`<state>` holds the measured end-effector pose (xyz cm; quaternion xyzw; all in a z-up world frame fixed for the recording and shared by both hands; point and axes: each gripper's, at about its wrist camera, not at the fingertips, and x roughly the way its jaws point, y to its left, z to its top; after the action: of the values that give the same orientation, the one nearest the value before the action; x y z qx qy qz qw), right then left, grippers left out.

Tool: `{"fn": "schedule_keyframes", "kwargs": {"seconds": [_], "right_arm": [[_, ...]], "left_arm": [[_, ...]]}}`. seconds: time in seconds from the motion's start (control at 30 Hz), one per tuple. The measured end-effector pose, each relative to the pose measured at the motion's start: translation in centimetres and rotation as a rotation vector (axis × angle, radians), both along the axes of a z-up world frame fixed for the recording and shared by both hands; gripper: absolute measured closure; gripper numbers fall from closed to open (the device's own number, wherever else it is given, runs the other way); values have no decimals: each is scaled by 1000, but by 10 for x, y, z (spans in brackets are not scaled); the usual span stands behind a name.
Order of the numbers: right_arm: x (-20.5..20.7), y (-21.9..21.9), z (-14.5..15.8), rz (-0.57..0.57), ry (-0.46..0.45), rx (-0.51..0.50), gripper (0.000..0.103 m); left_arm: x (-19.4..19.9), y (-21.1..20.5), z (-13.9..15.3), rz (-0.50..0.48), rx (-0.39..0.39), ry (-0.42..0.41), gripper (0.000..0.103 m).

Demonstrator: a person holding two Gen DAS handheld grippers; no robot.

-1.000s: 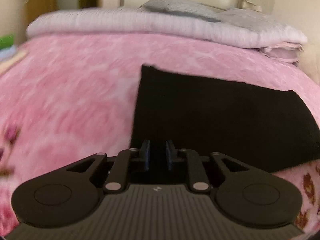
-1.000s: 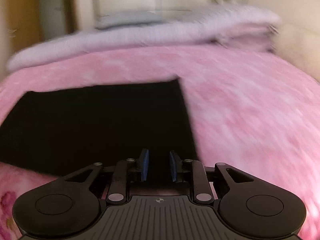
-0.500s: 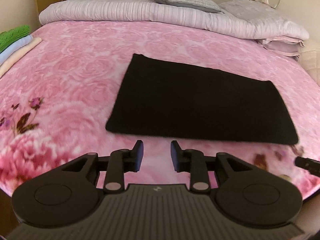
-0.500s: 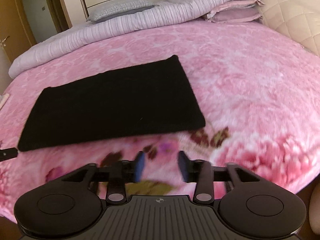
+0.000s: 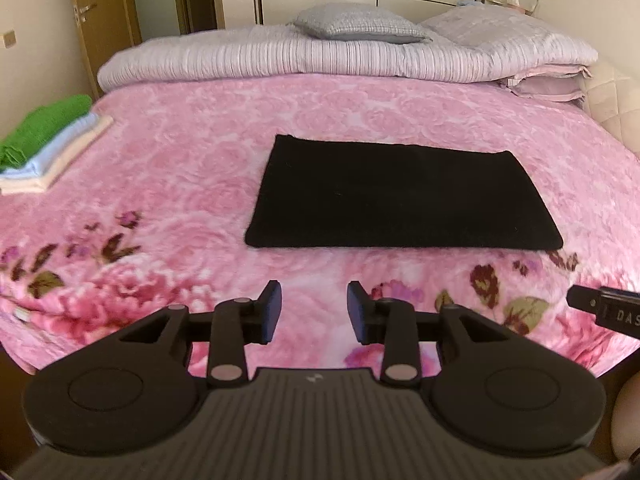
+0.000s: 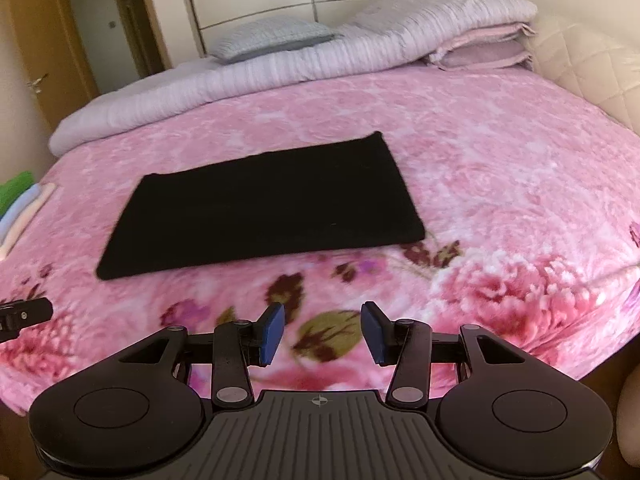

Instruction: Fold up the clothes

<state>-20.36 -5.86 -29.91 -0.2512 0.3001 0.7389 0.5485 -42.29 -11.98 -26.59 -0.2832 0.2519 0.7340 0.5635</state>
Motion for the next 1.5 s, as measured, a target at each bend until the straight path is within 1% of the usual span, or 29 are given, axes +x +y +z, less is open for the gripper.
{"fn": "schedule_keyframes", "kwargs": {"seconds": [0.27,0.43,0.57,0.73,0.9,1.03,1.1,1.13,1.17,1.23,1.27,1.37,1.4,1.47,1.5], "right_arm": [[-7,-22,14,48,8,43,57],[-8,-32,22,59,7,69,57],[-5,-37,26,44,-6,82,57],[0,-39,28,17,-29,91,57],[0,-34,24,1,-55,77,57],[0,-22,14,-11,-60,46,57],[1,-13,5,-20,-42,19,57],[4,-7,-2,-27,-11,-1,57],[8,-1,-10,-34,40,-23,57],[20,11,-29,-58,155,-74,57],[29,17,-39,-90,236,-111,57],[64,35,-74,-219,548,-235,57],[72,41,-83,-259,622,-268,56],[84,55,-93,-324,714,-297,53],[88,63,-97,-353,750,-299,45]], "left_arm": [[6,-36,15,9,38,29,70],[5,-46,22,8,61,34,69],[4,-49,23,-10,79,18,68],[0,-47,16,-33,79,-10,66],[-8,-39,3,-34,57,-36,65],[-16,-26,-9,-30,32,-58,65],[-23,-21,-17,-21,26,-83,64],[-28,-17,-22,-13,24,-104,62],[-34,-13,-26,-1,22,-133,61],[-52,-4,-40,51,19,-247,61],[-62,0,-47,78,17,-304,61],[-89,17,-68,163,15,-479,61],[-97,24,-74,194,18,-538,61],[-110,39,-85,254,35,-628,60],[-117,49,-91,285,43,-670,60]]}}
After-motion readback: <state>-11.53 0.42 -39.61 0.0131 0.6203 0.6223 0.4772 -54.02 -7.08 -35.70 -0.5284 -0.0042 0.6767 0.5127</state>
